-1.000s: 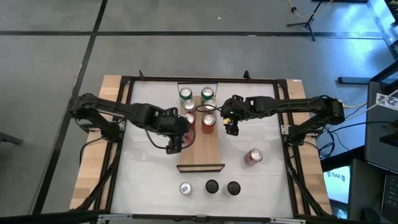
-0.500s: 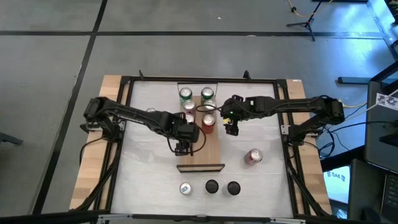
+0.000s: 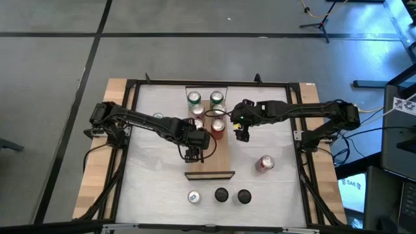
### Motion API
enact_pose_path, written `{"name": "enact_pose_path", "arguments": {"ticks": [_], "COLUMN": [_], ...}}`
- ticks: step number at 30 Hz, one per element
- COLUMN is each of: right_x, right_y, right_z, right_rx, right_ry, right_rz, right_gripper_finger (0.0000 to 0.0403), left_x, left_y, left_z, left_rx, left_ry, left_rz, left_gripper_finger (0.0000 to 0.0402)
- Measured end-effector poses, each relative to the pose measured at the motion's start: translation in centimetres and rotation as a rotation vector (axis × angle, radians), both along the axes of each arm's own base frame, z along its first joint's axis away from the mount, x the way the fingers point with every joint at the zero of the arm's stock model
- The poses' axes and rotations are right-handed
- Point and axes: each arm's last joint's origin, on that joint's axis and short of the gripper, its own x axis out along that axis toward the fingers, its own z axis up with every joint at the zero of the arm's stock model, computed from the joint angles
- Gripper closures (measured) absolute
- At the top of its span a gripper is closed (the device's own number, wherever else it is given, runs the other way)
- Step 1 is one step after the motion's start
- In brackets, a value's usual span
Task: Place canned beverage on shelf
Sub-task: Put the left white soda can on the shelf
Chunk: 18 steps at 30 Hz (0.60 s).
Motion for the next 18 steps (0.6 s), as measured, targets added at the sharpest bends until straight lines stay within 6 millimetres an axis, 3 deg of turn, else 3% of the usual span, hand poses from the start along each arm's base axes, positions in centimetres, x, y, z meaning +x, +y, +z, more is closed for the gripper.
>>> {"name": "enact_pose_path", "arguments": {"ticks": [18], "right_x": [-0.02], "right_y": [0.00], "right_z": [-0.01], "right_rx": [0.001], "right_ry": [0.002], "right_rz": [0.000], "right_gripper_finger": [0.0024], "left_x": [-0.05], "left_y": [-0.12], "left_z": [-0.03], "left_rx": [-0.027], "left_ry": [0.009], "left_rz": [-0.010], "left_gripper_finger": [0.0103]}}
